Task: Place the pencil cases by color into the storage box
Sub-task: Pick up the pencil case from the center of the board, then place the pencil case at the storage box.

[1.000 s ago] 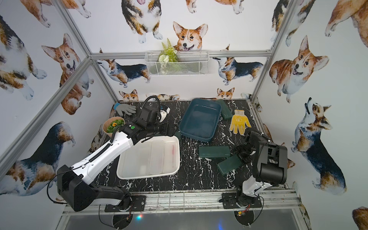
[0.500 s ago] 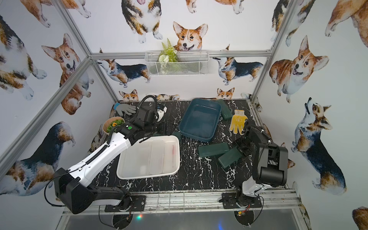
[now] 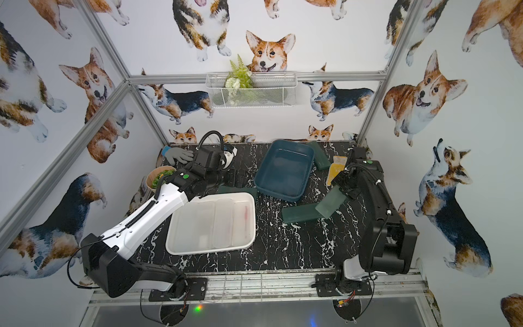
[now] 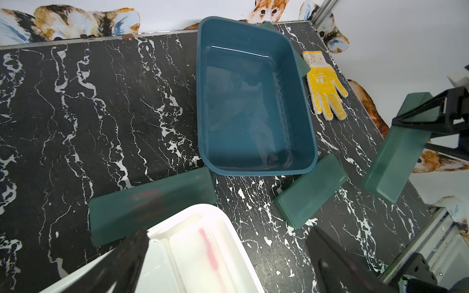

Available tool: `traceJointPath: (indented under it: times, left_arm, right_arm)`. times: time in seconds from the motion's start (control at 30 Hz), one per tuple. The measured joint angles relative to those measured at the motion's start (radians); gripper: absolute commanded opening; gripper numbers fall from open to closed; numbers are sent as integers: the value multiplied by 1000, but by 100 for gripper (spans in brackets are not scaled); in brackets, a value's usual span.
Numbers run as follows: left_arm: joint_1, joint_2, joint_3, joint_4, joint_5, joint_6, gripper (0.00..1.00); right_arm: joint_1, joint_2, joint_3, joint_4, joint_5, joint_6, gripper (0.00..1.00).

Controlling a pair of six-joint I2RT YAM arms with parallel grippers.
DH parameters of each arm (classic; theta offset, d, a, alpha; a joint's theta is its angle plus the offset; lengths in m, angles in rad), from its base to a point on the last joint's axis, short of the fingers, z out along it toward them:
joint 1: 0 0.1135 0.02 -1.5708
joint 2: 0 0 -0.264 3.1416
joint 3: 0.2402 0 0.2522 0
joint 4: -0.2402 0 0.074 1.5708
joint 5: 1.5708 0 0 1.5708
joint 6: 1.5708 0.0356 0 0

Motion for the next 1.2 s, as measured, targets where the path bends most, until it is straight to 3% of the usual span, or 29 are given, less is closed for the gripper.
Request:
traceJointPath:
  times: [0.33, 0.63, 1.2]
  left_arm:
    - [106, 43, 76, -103, -29, -73, 100]
    - [203, 1, -8, -179, -18, -200, 100]
    - [242, -61, -55, -250, 46, -274, 100]
  right_arm:
    - [185, 216, 352, 1, -31, -119, 50]
    - [281, 454, 678, 7, -122, -263, 50]
    - [350, 617, 844, 26, -203, -470, 50]
